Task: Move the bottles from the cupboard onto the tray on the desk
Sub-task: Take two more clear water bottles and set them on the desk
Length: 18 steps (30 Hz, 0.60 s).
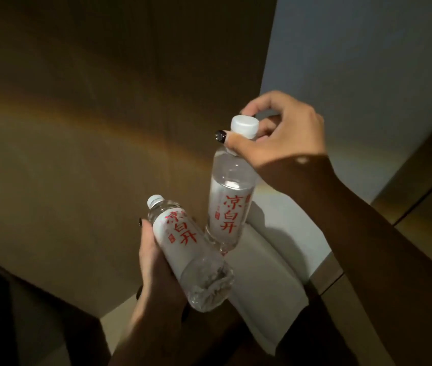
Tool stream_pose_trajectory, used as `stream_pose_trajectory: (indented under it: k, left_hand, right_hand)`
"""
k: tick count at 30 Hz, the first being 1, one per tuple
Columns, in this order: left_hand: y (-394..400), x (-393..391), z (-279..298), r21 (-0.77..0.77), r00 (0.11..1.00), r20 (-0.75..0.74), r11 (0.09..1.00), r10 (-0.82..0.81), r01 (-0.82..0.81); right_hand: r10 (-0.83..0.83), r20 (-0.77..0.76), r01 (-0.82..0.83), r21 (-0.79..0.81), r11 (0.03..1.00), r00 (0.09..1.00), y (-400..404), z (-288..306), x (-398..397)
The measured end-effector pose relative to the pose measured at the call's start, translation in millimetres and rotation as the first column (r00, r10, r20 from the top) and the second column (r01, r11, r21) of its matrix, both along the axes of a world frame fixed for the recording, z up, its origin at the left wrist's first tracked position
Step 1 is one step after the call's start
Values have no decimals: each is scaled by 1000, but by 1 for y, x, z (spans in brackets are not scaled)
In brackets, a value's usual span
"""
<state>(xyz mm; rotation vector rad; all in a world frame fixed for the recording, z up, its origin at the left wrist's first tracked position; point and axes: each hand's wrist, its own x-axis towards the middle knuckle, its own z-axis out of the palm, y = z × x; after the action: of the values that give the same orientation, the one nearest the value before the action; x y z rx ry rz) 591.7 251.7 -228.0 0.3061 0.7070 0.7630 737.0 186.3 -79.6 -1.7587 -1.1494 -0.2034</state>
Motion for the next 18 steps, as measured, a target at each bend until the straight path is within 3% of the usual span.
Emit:
stream_pose_trajectory:
  k: [6,11,15,18]
  left_hand:
    - [-99,-7,48,-107,975,216,994,44,-21]
    - [-168,-18,70,-91,978,209,995,-26,46]
    - [-206,-34,85,-72,985,163,995,-52,65]
    - [-224,-46,95,-49,986,157,997,-50,58]
  right_hand:
    - [38,69,-45,105,993,997,-79,39,-10]
    - [143,116,-156,120,980,983,-136,56,-23]
    - [306,25,-305,191,933,952,-161,60,-39]
    - [439,-155,-392,261,882,885,-180,56,-54]
